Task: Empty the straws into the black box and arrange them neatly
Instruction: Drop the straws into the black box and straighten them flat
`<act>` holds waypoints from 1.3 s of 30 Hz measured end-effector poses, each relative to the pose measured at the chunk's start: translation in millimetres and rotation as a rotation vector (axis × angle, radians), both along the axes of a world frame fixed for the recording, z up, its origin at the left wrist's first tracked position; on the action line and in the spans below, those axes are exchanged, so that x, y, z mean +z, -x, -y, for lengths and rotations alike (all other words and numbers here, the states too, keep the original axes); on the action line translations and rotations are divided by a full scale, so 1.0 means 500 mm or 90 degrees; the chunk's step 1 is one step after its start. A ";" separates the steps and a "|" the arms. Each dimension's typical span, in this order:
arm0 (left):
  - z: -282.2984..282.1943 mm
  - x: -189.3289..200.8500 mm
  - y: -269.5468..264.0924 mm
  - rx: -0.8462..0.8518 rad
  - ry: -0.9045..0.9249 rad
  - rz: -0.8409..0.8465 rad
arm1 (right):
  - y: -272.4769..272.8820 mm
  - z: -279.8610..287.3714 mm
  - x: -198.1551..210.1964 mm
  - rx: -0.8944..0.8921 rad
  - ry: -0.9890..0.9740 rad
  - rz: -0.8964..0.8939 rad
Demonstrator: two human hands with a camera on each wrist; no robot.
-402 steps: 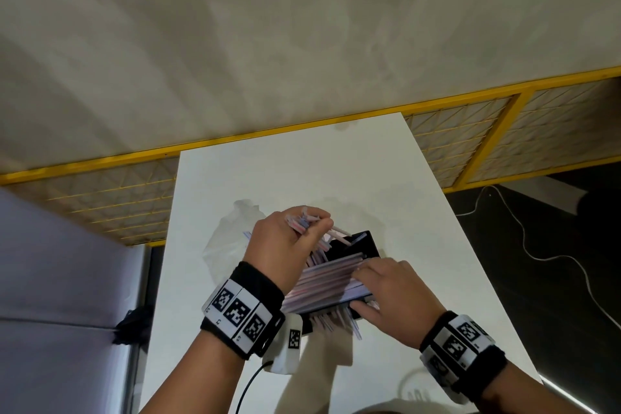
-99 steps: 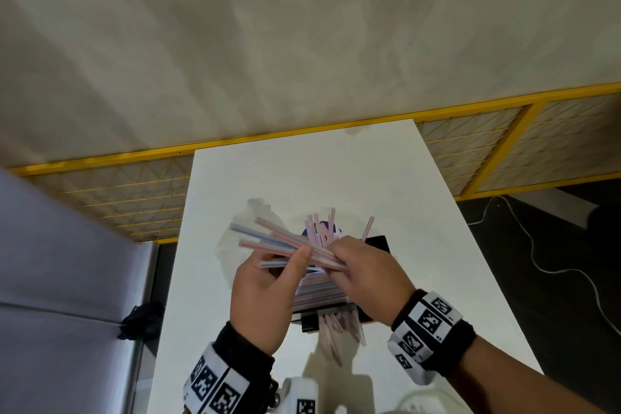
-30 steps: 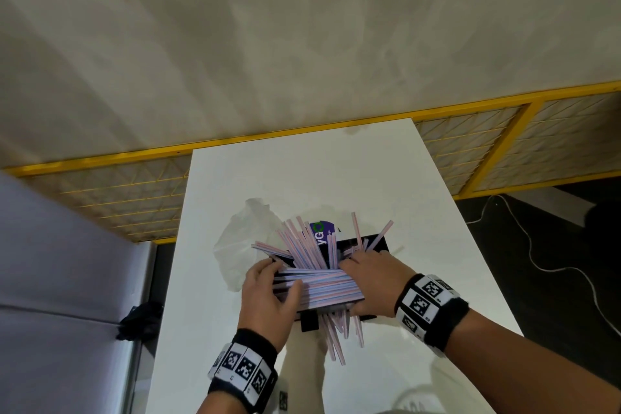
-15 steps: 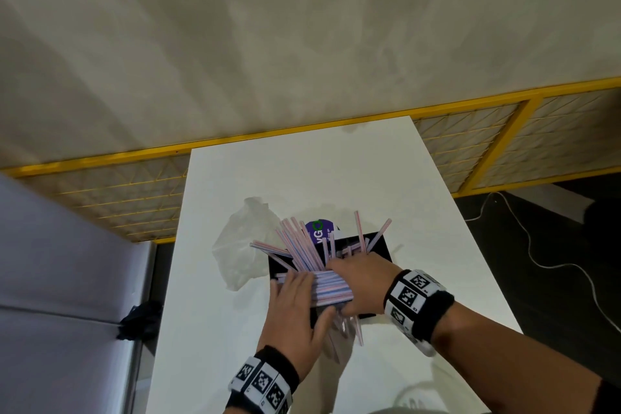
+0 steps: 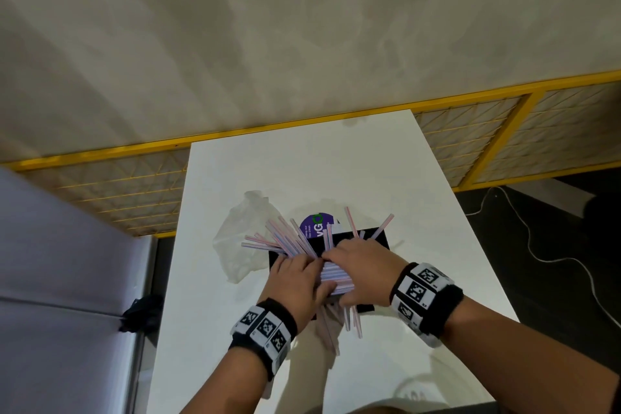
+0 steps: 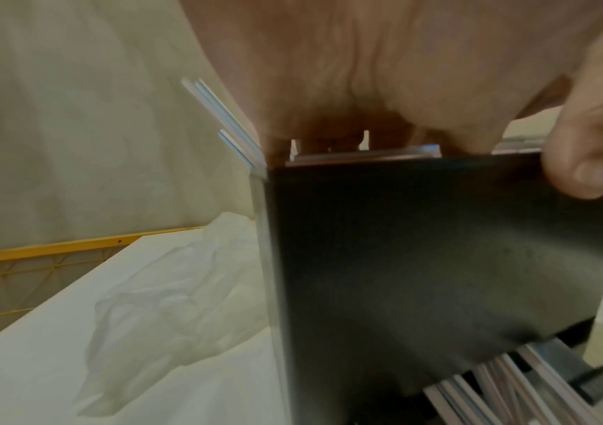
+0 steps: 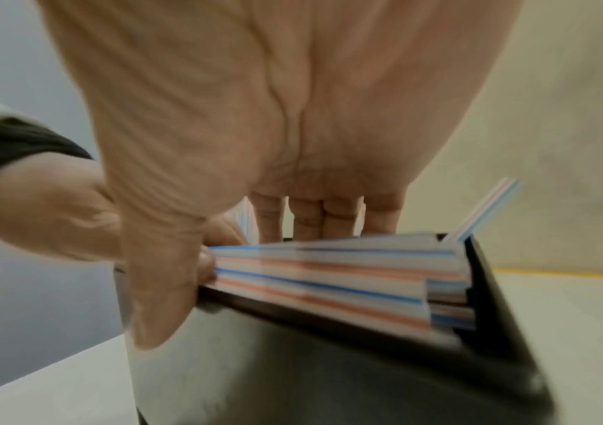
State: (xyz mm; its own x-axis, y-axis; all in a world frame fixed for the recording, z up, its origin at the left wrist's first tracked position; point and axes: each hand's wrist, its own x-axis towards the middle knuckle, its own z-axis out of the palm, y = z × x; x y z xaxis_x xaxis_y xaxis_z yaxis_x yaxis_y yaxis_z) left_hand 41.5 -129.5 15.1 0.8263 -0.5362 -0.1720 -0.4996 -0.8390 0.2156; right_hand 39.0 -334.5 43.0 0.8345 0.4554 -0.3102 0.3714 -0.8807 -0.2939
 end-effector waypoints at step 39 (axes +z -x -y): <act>0.106 -0.193 0.159 0.963 0.713 -0.668 | 0.100 0.038 -0.016 0.037 -0.046 0.056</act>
State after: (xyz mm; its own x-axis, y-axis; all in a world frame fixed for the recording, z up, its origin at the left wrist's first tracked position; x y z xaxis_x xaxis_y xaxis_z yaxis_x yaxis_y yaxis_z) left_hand -37.9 -182.6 -81.4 0.4424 0.0924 -0.8921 0.8526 0.2652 0.4503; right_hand -11.0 -353.4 35.2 0.8283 0.5225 -0.2023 0.4485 -0.8348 -0.3194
